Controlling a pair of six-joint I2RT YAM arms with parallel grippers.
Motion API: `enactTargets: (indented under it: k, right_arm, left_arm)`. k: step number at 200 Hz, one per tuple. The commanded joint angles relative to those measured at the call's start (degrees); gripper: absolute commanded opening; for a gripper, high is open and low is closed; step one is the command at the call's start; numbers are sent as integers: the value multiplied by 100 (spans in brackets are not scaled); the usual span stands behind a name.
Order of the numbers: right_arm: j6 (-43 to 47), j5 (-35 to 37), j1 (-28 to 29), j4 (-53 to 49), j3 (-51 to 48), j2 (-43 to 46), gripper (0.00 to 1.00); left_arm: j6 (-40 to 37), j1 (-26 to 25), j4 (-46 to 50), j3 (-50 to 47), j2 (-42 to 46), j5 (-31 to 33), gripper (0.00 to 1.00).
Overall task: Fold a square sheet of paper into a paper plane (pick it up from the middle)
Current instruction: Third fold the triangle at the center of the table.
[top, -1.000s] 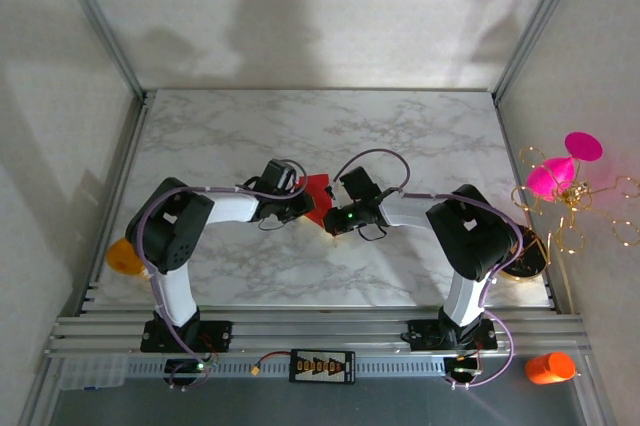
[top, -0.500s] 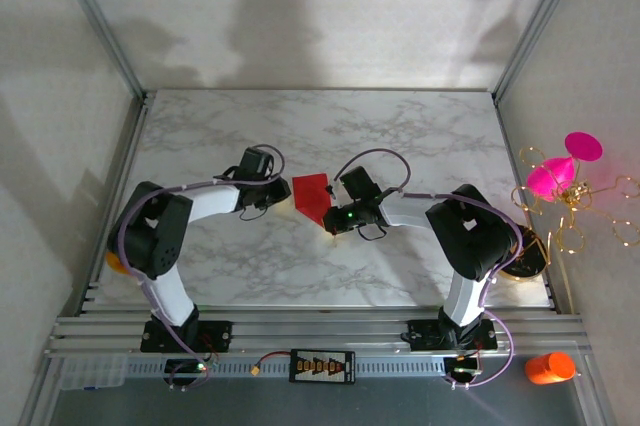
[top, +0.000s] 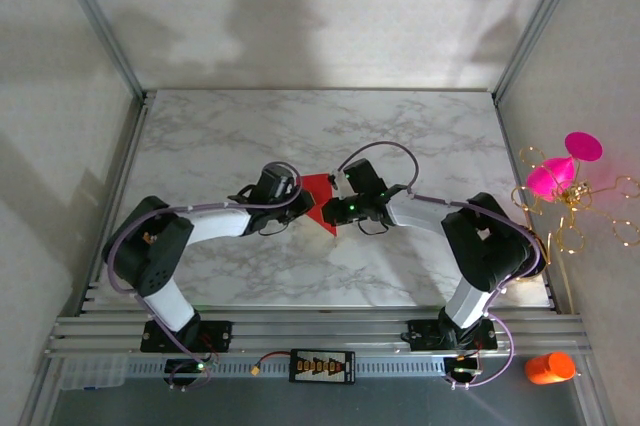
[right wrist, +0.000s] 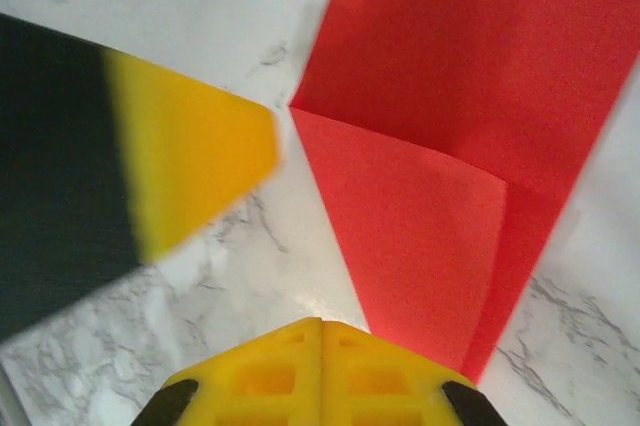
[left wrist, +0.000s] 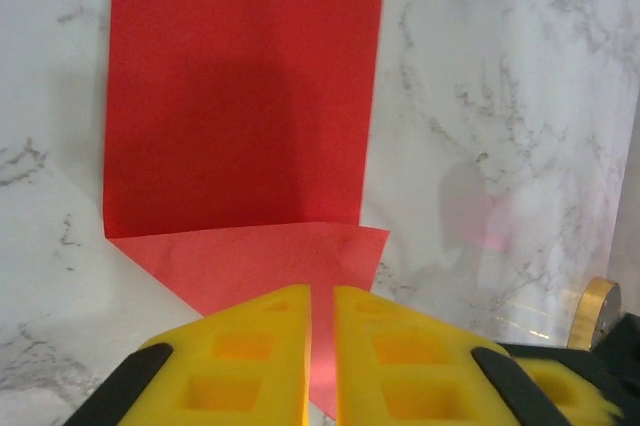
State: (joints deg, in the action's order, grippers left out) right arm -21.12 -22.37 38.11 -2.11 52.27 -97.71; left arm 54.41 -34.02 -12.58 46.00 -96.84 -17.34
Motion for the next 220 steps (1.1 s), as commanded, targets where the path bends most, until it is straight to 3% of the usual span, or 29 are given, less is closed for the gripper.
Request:
enactTargets:
  k: [1,119,178,220]
  right_arm:
    - [-67,-175,-7,-35,54,-179,1]
    - [-46,5,12,-154,67,-748,0]
    - [148,-83,-5,-445,-492,-227,0]
    - [168,-107,-57,-447,-1042,533,0]
  left_arm:
    - [271,-68,-440,26,-296,-112,13]
    - [322,-105,639,539,-1057,201,9]
    - [203,-96,1376,831,-1355,491,7]
    - [116,-89,1361,970,-1356,320,8]
